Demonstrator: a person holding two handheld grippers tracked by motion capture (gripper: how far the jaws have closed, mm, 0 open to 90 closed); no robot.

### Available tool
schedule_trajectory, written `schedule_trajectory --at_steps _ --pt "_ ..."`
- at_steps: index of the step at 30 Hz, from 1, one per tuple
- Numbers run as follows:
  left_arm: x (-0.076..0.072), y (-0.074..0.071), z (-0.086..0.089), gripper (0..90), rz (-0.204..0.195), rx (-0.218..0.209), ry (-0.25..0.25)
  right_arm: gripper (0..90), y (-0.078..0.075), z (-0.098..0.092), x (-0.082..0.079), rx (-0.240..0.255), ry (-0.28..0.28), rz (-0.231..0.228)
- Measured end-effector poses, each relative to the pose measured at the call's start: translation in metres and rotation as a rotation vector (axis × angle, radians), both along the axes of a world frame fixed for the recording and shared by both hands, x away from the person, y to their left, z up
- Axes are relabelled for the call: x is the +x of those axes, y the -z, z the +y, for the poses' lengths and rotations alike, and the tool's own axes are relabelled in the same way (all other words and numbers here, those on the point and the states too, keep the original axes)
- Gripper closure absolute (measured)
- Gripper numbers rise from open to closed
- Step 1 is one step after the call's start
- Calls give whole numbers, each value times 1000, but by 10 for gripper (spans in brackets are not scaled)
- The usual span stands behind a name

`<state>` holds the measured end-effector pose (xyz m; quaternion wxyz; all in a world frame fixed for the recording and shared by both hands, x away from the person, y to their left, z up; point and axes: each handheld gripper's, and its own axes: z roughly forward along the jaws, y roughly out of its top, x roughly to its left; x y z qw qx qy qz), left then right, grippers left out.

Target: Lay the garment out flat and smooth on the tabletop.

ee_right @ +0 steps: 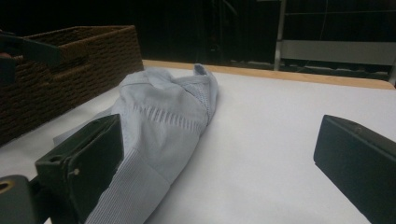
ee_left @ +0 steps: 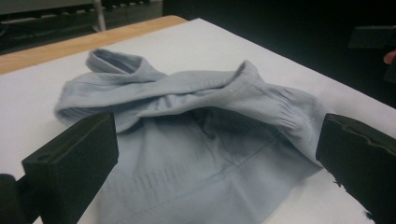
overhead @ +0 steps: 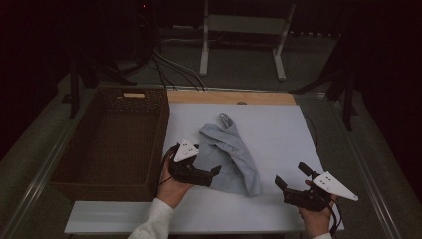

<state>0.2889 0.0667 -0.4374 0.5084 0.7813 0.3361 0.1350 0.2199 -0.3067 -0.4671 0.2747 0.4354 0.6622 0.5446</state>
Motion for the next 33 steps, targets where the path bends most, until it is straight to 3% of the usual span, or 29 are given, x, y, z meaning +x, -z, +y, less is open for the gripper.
schedule_trajectory --at_steps 9,19,33 --pt "-1 2 16 0 -6 1 -42 18 1 2 1 1 -21 21" --pt "-4 -1 16 0 -19 6 -42 18 0 15 7 22 -52 76" --pt "-7 -6 16 0 -32 -8 -44 19 -19 41 30 -47 -90 94"
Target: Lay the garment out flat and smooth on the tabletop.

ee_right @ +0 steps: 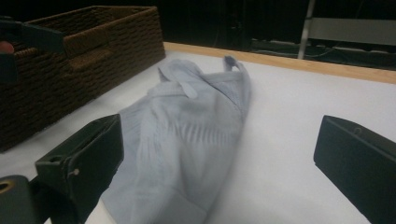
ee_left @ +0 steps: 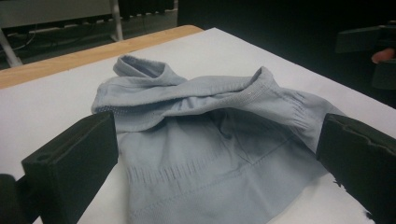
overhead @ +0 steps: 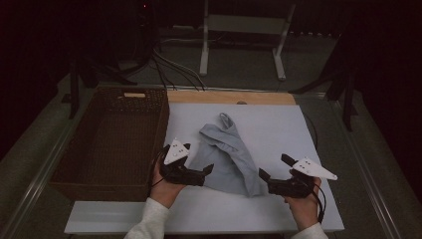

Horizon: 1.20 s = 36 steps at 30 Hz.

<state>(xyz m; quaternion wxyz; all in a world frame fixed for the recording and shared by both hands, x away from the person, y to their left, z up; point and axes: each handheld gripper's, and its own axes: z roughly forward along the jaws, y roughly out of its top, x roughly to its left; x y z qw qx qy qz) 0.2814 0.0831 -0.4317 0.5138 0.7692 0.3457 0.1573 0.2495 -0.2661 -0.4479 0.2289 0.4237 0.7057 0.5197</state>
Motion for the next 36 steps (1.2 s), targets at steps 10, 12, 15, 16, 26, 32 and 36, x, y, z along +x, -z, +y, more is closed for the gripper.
schedule_trajectory --at_steps 10,12,15,16,26,32,36 --pt "-1 -2 1 0 -7 -5 2 18 -11 24 18 -44 -47 -4" --pt "-1 -2 1 0 -5 -8 1 18 -12 30 21 -51 -59 -3" --pt "-1 -2 1 0 -6 -9 1 18 -14 41 26 -69 -86 8" --pt "-1 -2 1 0 -6 -9 1 18 -14 41 26 -69 -86 8" --pt "-2 -3 2 0 -8 -17 2 19 -14 63 39 -118 -113 49" --pt "-2 -3 3 0 -10 -17 4 158 -8 72 46 -193 -123 89" --pt "-2 -3 2 0 -10 -17 7 281 -4 76 49 -232 -127 109"
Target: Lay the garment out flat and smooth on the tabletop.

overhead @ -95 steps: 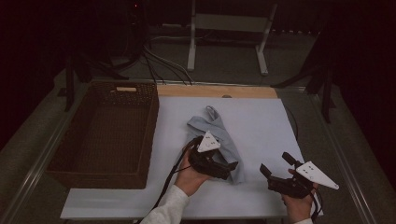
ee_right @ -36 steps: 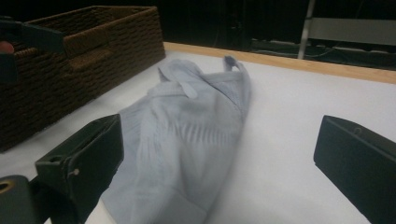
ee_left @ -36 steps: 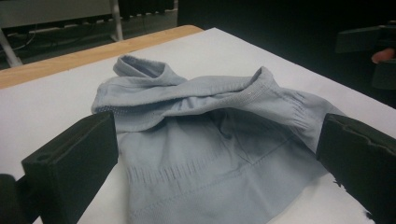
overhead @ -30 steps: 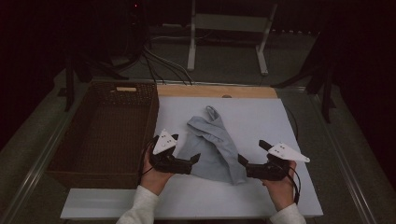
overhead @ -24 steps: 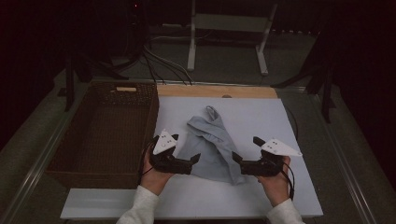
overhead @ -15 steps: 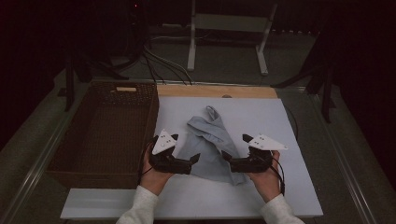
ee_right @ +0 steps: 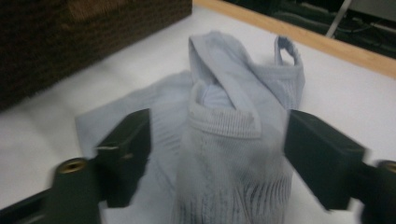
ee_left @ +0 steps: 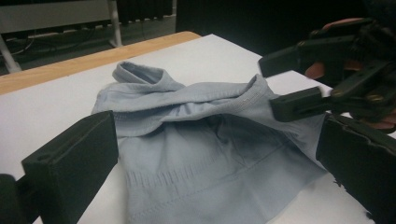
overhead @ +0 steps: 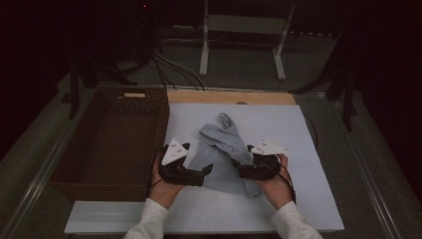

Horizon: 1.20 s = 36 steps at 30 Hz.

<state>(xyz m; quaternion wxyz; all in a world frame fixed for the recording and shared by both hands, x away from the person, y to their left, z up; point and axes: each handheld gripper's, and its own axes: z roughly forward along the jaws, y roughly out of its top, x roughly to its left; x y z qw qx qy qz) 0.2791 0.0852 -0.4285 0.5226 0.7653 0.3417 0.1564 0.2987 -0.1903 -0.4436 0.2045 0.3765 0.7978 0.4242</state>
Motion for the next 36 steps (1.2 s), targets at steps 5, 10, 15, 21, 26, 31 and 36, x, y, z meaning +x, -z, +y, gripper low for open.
schedule_trajectory --at_steps 5,10,15,21,26,31,36 --pt "0 0 0 0 -1 2 1 595 4 3 0 -50 -13 29" --pt "0 0 0 0 0 0 -1 814 1 4 -5 -61 -39 26" --pt "-1 0 0 0 -1 -6 0 849 -6 3 -17 -46 -46 9" --pt "-1 -1 0 0 -1 -6 3 854 -16 -5 -27 -24 -23 -22" --pt "-1 -1 0 0 -1 -7 3 856 -21 -14 -31 -6 -4 -38" --pt "-1 -1 -1 0 1 -8 6 855 -23 -31 -36 -4 32 -39" --pt "-1 0 -1 0 2 -8 5 854 -16 -45 -34 -40 74 -37"
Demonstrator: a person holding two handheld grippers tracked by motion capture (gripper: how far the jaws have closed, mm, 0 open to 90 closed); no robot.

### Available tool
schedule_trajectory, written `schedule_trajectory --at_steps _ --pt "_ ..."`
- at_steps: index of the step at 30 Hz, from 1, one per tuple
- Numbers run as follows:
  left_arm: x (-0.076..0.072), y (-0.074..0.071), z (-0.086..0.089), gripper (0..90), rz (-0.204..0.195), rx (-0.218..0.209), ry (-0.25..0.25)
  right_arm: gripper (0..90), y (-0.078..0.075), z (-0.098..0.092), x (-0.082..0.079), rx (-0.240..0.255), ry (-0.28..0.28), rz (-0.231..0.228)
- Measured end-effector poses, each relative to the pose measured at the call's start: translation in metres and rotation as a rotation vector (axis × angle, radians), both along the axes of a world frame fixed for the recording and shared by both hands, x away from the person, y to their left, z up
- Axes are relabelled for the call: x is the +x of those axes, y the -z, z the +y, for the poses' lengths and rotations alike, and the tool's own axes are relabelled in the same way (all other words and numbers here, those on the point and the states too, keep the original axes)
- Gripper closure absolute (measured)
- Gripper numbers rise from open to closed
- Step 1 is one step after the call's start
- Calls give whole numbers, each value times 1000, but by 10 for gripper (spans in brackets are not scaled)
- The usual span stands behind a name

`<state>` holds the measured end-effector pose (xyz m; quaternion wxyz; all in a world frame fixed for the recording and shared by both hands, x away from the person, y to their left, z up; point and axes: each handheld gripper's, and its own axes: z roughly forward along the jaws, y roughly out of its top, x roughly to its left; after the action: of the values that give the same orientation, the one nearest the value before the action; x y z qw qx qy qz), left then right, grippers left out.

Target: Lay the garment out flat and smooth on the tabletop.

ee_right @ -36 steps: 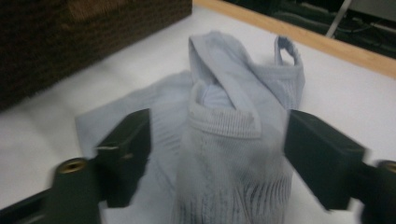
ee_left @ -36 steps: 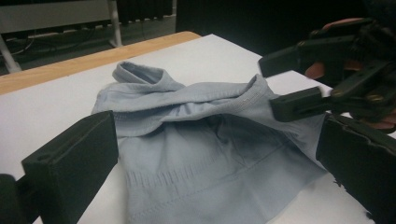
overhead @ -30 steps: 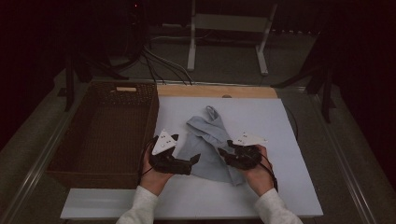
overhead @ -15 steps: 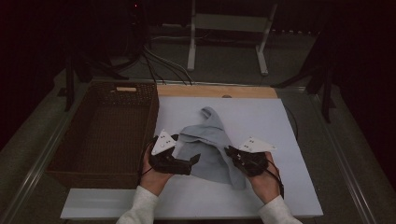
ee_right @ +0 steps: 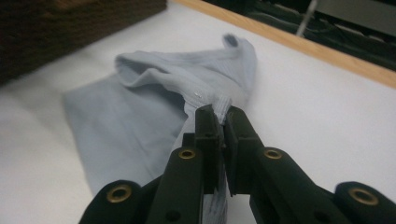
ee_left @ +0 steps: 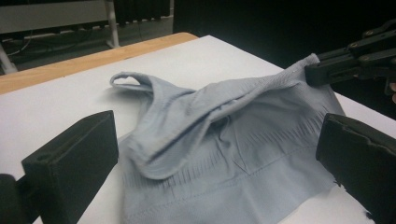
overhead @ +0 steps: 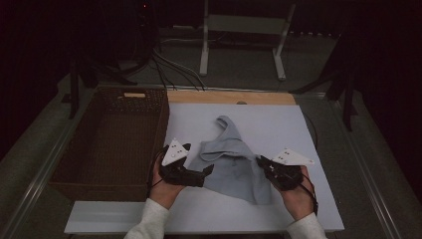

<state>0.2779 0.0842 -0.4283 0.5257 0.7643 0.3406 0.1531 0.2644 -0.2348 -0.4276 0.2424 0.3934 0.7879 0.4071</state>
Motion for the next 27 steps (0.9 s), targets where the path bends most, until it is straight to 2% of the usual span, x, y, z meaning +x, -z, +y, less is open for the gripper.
schedule_trajectory --at_steps 3,15,27 --pt "0 1 0 0 4 1 0 853 9 -12 1 -18 40 12" --pt "0 2 -1 0 5 4 1 842 25 -40 4 -39 141 29" --pt "-1 -2 0 0 -6 -3 2 818 34 -52 6 -34 182 54"
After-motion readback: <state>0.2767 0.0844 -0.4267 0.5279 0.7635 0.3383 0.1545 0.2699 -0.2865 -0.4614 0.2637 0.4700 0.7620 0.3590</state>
